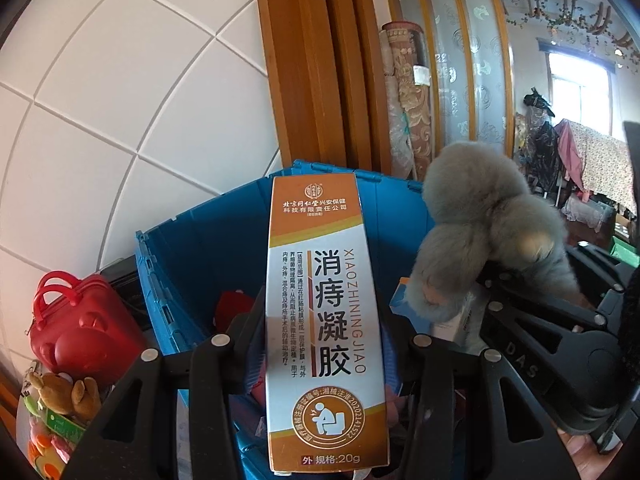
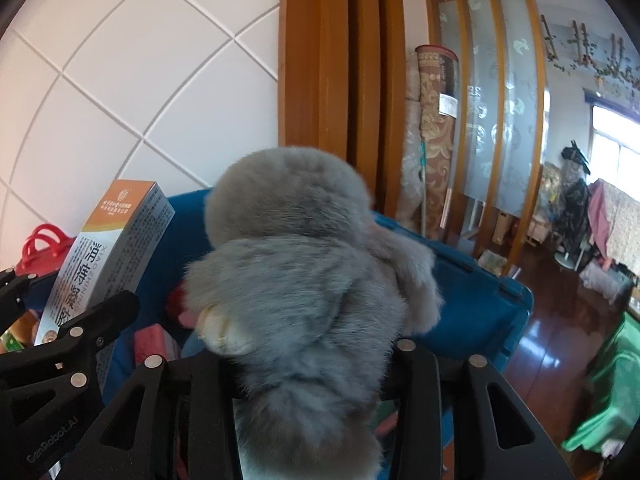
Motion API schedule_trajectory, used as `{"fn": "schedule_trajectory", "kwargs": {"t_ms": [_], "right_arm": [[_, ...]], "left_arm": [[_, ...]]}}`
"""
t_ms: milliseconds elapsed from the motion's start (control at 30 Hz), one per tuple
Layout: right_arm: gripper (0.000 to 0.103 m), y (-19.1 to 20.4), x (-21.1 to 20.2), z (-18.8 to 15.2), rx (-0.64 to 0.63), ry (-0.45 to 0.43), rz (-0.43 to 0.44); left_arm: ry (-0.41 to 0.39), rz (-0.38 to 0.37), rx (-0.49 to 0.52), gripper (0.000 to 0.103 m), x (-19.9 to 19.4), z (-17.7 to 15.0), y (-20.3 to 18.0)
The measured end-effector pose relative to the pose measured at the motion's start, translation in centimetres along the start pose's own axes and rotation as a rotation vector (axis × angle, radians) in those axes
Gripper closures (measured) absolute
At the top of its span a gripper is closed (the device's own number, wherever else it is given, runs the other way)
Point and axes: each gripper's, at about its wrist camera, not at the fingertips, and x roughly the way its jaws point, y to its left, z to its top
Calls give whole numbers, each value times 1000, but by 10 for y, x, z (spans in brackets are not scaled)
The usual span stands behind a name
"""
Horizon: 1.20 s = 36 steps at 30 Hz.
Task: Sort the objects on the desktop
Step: 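Carry the ointment box and grey rabbit into the blue crate and release both, then return both tools to the pile on the bed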
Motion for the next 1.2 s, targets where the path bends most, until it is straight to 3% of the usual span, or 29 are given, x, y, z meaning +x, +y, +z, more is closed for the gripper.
{"fn": "schedule_trajectory", "kwargs": {"t_ms": [67,133,167,233,367,600,833,1033,1200], "right_arm": [[54,-2,1,1,0,-2,-19],[40,-5,-1,1,1,-12,-32],[26,-7,-2,2,1,-18,-38],[20,-9,-6,4,-4,-35,-73],[1,-19,-12,6,4,-55,-109],[0,-23,-18,6,4,-63,-107],[0,-5,-34,-3,0,-62,9],[0,36,-53,-15,-49,-72,116],[0,84,-67,-24,-126,-88,228]], "left_arm": [[18,0,-3,56,3,-1,0],[26,0,-5,43,4,-4,0],[24,8,-11,40,4,-5,0],[18,8,-20,31,2,-6,2],[18,2,-40,25,0,-6,8],[21,14,-42,24,-5,-13,15],[23,28,-115,24,-24,-43,53],[16,208,-150,24,-45,-89,89],[49,288,-197,24,-56,-135,119]]}}
